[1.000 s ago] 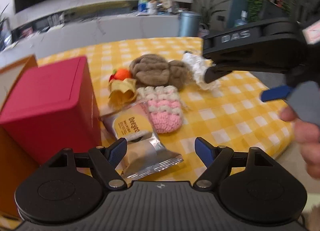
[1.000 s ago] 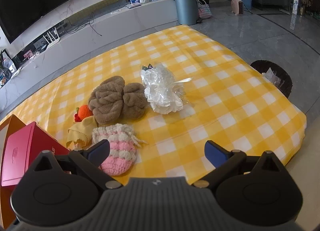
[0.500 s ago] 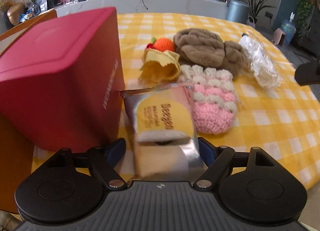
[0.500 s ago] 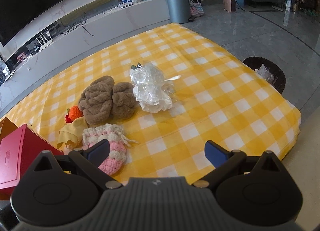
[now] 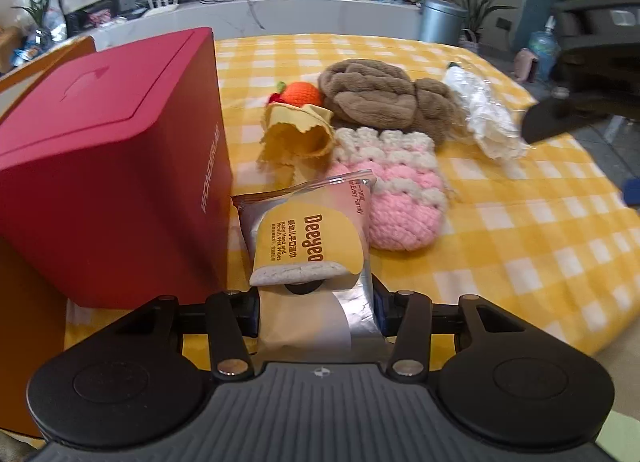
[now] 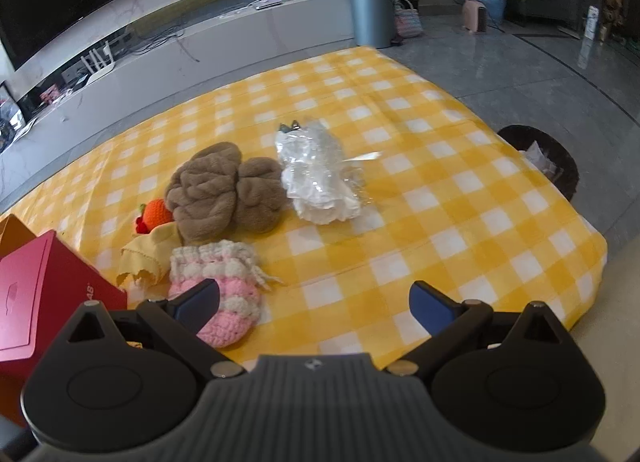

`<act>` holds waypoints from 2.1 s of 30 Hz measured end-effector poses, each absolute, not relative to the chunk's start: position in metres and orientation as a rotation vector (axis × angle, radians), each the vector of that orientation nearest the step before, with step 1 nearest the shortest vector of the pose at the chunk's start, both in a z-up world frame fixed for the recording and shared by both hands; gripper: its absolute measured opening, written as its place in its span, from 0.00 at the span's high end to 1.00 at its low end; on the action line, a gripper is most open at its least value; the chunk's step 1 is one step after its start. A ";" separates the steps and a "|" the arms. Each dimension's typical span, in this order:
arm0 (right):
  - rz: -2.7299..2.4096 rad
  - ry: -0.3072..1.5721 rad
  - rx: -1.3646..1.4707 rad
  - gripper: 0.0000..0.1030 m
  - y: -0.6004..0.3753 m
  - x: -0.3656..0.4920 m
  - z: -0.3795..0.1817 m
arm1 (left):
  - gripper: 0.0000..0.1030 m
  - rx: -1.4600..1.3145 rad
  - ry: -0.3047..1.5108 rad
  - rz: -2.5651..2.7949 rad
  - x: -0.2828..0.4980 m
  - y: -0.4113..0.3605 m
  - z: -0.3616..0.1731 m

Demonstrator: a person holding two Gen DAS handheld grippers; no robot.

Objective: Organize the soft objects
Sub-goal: 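Grasp the yellow Deegee snack packet with the left gripper, then grasp the pink-and-white crocheted pouch with the right gripper while the left holds the packet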

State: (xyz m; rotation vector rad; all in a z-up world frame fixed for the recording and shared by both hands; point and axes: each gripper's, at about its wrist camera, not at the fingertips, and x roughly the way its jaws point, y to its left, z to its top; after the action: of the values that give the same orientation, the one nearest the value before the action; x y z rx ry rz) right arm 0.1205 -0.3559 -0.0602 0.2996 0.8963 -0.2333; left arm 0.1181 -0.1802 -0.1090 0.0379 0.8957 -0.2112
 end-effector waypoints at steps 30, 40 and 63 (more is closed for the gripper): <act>-0.079 1.072 0.114 0.21 -0.276 0.196 -0.124 | 0.48 0.021 0.861 -0.280 0.096 -0.161 -0.098; -0.125 1.121 0.094 0.49 -0.303 0.172 -0.123 | 0.49 0.026 0.878 -0.269 0.098 -0.163 -0.100; -0.170 1.129 0.065 0.44 -0.312 0.169 -0.125 | 0.49 0.061 0.885 -0.275 0.098 -0.169 -0.104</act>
State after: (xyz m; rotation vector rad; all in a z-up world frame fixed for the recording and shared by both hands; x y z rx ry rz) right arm 0.1689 -0.3117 -0.1253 0.0654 1.1285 -0.1700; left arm 0.0980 -0.1694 -0.1040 0.0613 0.8846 -0.2749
